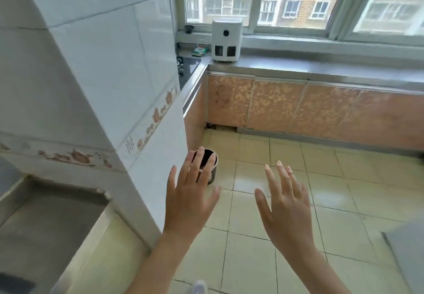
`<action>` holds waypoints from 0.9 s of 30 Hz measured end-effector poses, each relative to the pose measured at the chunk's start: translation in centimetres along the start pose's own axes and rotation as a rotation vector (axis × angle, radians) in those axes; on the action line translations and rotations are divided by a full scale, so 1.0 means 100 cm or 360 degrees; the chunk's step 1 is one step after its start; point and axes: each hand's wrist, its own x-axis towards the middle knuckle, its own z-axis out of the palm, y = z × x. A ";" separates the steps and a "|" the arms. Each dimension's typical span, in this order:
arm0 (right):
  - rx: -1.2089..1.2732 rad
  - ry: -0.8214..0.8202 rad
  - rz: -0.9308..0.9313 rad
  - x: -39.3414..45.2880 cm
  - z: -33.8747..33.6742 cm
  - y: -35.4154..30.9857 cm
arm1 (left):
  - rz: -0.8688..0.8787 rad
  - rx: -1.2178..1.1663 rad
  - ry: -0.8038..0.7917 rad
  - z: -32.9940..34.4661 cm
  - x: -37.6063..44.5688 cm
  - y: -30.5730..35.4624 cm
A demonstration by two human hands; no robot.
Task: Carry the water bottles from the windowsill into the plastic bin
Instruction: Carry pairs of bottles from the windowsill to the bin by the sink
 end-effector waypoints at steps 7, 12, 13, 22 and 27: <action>-0.0071 0.0102 0.0318 0.033 0.003 0.072 | 0.0347 -0.0152 -0.0124 0.066 0.095 0.062; -0.0130 0.0101 0.0513 0.092 0.019 0.111 | 0.0549 -0.0237 -0.0169 0.120 0.177 0.088; -0.0151 0.0108 0.0542 0.106 0.020 0.119 | 0.0583 -0.0259 -0.0185 0.131 0.195 0.094; -0.0260 0.0222 0.0897 0.183 0.024 0.199 | 0.0991 -0.0443 -0.0273 0.204 0.303 0.178; -0.0293 0.0255 0.1095 0.213 0.017 0.266 | 0.1142 -0.0496 -0.0327 0.249 0.344 0.246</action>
